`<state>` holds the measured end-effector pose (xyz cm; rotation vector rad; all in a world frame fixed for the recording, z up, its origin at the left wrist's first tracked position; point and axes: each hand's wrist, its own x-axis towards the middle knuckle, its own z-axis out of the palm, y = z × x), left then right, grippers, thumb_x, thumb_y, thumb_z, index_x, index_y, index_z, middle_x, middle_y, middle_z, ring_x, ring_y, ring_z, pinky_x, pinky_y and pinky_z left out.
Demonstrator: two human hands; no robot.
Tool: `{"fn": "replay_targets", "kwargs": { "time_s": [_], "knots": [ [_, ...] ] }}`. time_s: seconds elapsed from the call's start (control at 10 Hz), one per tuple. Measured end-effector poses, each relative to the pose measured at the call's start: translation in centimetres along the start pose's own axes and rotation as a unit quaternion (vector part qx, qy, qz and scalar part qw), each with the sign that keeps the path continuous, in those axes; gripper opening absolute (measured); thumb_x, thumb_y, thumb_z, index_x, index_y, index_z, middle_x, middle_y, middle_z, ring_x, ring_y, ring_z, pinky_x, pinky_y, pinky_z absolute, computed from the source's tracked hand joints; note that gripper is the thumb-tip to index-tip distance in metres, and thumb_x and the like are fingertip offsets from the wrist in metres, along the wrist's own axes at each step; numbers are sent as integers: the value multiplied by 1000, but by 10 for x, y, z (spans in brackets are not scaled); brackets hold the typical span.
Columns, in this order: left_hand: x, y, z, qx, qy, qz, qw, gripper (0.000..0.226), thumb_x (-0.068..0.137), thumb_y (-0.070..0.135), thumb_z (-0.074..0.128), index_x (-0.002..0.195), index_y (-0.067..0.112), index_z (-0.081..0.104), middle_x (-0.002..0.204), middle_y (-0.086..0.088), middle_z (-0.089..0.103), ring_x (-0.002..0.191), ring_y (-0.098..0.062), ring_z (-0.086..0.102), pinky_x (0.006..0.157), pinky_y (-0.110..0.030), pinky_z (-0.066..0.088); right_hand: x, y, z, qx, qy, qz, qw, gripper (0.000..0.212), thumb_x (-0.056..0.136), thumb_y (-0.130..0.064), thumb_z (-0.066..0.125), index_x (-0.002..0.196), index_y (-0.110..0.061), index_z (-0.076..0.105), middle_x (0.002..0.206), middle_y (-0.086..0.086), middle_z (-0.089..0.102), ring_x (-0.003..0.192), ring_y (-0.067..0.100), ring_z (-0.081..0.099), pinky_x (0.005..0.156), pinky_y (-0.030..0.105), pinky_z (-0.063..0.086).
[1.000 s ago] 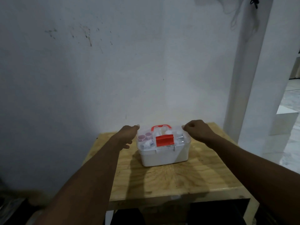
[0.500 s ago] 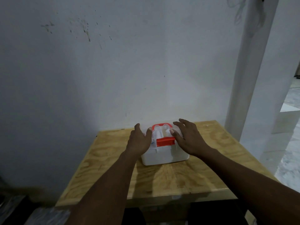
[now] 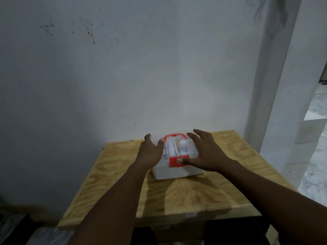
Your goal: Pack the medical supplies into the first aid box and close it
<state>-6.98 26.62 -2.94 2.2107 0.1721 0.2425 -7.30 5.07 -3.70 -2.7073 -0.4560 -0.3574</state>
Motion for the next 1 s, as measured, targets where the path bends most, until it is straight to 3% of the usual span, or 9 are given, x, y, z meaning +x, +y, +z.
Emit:
{"fn": "replay_targets", "kwargs": {
  "time_s": [0.6,0.9,1.0],
  "knots": [
    [1,2,-1,-2,-9,-1,1000,71,102,51,45,159,16,20,159,-13,39,137,-32,49,103,-39,44,-2,-4,-4,-48,-9,-1,999,117,61,-91,48,154,-25,20,163,4,19,148,28,17,112,54,38],
    [8,8,-6,16,-44,-13,999,70,103,48,44,159,13,19,158,-13,40,138,-33,48,97,-33,41,3,-4,-6,-17,-18,9,1000,118,58,-94,48,153,-29,21,163,2,19,148,26,15,112,54,35],
    [18,9,-13,61,-65,-30,996,78,100,59,39,159,12,18,163,-16,31,144,-36,39,113,-42,37,11,-5,-13,-2,-32,17,999,113,62,-97,28,152,-30,26,163,3,21,149,26,17,116,53,29]
  ]
}}
